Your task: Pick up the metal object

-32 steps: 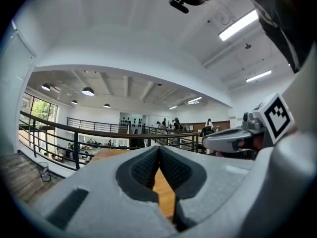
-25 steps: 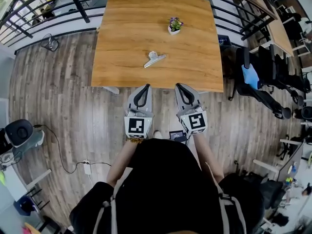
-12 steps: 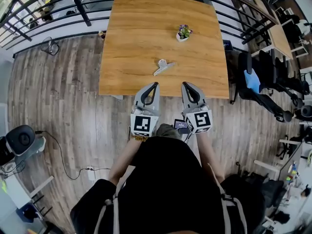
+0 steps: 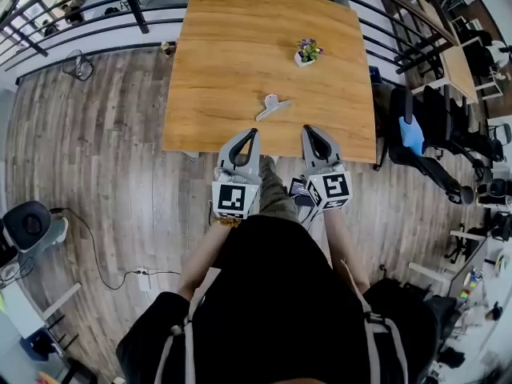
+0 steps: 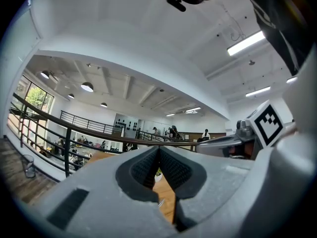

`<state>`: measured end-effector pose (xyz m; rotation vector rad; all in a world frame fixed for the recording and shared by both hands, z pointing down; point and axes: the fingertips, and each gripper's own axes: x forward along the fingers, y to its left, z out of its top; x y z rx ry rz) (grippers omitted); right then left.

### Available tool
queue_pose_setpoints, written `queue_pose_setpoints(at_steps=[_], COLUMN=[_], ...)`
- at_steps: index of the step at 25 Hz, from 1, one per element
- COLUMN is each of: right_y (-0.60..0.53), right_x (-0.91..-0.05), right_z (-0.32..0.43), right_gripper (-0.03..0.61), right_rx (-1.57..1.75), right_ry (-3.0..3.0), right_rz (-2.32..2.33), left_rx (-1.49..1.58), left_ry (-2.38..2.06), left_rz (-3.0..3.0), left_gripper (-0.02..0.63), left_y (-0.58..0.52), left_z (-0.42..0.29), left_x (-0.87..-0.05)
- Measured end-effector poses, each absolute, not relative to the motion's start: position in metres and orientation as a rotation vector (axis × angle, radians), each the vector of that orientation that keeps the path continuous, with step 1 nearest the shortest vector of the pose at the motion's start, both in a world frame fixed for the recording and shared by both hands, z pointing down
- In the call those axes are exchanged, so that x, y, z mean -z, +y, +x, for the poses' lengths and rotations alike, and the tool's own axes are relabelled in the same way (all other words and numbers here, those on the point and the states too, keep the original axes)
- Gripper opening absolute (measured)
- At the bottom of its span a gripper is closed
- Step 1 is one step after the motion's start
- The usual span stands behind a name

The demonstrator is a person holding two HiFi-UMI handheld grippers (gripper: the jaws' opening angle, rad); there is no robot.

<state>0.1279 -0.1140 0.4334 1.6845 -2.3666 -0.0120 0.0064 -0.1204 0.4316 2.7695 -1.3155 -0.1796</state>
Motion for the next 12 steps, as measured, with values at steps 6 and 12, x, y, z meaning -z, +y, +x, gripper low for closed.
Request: queue_pose_setpoints(at_steps=[6, 12], right_y=[-0.132, -0.147], right_x=[-0.444, -0.449], right_z=[0.125, 0.13], right_gripper=[0.002, 0.002], right_rx=[0.015, 0.014], right_ry=[-2.409, -2.416], right_rz=[1.652, 1.641], left_rx=[0.151, 0.12], left_ry=[-1.388, -1.462], left_rz=[2.775, 2.749], left_gripper=[0.011, 0.011], left_y=[-0.131, -0.139], left_z=[-0.007, -0.023], left_x=[-0.435, -0.439])
